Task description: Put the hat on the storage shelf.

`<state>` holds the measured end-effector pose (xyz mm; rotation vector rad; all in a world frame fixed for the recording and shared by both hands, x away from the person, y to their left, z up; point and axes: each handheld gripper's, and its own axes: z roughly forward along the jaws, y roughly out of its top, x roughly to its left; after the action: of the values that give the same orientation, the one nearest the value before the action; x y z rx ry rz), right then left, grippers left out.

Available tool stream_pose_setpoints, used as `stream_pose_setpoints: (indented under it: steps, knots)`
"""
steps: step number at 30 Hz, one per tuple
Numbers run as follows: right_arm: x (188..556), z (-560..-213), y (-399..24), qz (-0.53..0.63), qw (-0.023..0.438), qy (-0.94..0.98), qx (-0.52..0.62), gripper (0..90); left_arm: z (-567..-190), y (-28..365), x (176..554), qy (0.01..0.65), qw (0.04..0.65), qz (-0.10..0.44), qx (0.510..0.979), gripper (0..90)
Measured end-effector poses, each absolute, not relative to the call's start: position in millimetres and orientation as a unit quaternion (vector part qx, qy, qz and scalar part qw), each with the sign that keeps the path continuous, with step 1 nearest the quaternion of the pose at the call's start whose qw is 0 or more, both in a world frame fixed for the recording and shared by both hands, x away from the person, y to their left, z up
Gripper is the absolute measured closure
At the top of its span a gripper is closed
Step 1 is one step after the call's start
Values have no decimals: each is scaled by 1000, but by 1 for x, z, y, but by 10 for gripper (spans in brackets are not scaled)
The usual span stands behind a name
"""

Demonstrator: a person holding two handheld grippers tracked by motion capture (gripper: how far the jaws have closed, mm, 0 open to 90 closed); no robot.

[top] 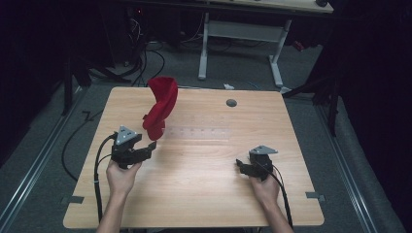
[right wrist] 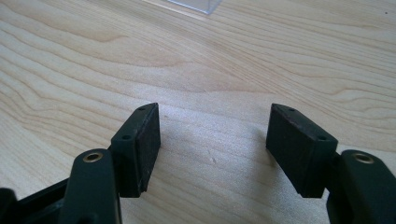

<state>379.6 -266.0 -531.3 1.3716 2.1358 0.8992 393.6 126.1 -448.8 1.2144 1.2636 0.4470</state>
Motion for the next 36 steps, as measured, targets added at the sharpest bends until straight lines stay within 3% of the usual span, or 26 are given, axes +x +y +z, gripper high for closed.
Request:
stream_pose_setpoints:
  steps: [36]
  knots:
    - [379, -531, -266, 325, 222, 773, 497, 354, -470, 95, 360, 528, 612, 152, 569, 349]
